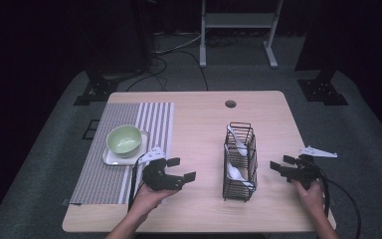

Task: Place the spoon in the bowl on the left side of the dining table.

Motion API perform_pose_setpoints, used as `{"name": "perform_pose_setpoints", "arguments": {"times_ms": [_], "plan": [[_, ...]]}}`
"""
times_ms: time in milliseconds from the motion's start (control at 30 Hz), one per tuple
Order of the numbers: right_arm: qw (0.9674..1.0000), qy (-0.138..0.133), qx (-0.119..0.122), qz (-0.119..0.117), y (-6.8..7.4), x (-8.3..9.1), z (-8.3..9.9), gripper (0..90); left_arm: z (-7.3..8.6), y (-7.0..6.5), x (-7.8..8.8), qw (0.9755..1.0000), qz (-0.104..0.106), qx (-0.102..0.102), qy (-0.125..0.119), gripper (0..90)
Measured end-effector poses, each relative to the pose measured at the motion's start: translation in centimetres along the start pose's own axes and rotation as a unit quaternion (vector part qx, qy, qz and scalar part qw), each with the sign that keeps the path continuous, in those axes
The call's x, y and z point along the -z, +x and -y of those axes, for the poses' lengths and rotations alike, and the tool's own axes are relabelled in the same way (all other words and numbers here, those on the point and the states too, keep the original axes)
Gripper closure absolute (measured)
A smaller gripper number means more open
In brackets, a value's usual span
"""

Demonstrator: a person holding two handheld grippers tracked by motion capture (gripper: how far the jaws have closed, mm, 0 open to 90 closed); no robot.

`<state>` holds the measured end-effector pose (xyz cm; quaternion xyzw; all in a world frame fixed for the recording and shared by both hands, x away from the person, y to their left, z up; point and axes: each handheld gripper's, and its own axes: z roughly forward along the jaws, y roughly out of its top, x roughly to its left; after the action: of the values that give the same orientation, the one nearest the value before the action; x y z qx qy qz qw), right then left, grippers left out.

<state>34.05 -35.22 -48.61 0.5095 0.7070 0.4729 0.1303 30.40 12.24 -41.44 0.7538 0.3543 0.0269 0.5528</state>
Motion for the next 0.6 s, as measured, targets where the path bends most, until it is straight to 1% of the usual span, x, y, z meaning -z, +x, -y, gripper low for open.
{"name": "perform_pose_setpoints", "arguments": {"times_ms": [67,100,200,467,600], "plan": [[1.0,0.0,0.0,0.0,0.0,0.0,0.0,20.7,-0.06,-0.08,-0.12,1.0,-0.001,-0.002,0.002,9.2],[1.0,0.0,0.0,0.0,0.0,0.0,0.0,20.7,-0.1,-0.14,-0.19,1.0,-0.003,-0.002,0.005,9.2],[1.0,0.0,0.0,-0.001,0.0,0.01,0.0,20.7,-0.21,-0.21,-0.34,1.0,-0.002,0.003,0.007,9.2],[1.0,0.0,0.001,-0.001,0.0,0.0,0.0,20.7,-0.7,-0.77,-0.76,1.0,0.004,-0.006,0.005,9.2],[1.0,0.0,0.001,-0.001,-0.01,0.01,0.0,20.7,-0.91,-1.02,-0.96,1.0,0.007,-0.005,0.001,9.2]]}}
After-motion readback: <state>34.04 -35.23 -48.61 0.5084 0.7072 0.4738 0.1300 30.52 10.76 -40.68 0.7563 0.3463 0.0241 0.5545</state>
